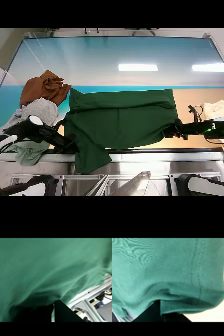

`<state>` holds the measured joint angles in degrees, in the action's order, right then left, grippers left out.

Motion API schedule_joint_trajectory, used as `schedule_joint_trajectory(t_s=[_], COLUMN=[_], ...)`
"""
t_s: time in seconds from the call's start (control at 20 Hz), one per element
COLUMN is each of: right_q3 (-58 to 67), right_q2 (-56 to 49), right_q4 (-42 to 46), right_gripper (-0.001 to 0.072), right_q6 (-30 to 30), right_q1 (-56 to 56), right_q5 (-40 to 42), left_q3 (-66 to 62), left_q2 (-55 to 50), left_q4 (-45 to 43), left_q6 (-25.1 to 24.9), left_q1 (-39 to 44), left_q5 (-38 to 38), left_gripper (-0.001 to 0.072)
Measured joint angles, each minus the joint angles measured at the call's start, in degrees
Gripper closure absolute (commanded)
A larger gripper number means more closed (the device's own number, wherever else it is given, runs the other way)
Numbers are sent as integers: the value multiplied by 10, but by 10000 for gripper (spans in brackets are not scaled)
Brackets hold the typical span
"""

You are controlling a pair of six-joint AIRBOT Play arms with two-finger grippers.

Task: Fold the shirts.

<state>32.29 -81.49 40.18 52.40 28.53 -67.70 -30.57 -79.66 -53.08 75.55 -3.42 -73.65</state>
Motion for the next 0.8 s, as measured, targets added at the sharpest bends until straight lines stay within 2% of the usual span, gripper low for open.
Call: schedule_joint_trajectory(t_s=[0.1, 0.25, 0.35, 0.55, 0.65, 0.8], right_q3=[0, 1, 3, 5, 7, 13], right_q2=[0, 1, 1, 11, 22, 35], right_q4=[1, 18, 30, 39, 21, -68], right_gripper=[691, 691, 691, 691, 691, 691], right_q6=[0, 15, 34, 62, 63, 39], right_q1=[3, 28, 55, 100, 107, 103], right_q5=[-5, -28, -50, -94, -107, -121], left_q3=[-23, -45, -50, -56, -56, -65], left_q2=[-10, 2, 29, 110, 152, 203], left_q4=[-2, -61, -102, -115, -108, -30], left_q6=[-6, 10, 19, 27, 24, -18], left_q1=[19, 20, 2, -50, -72, -95], left_q5=[1, -14, -26, -68, -77, -82], left_gripper=[698, 691, 691, 690, 690, 690])
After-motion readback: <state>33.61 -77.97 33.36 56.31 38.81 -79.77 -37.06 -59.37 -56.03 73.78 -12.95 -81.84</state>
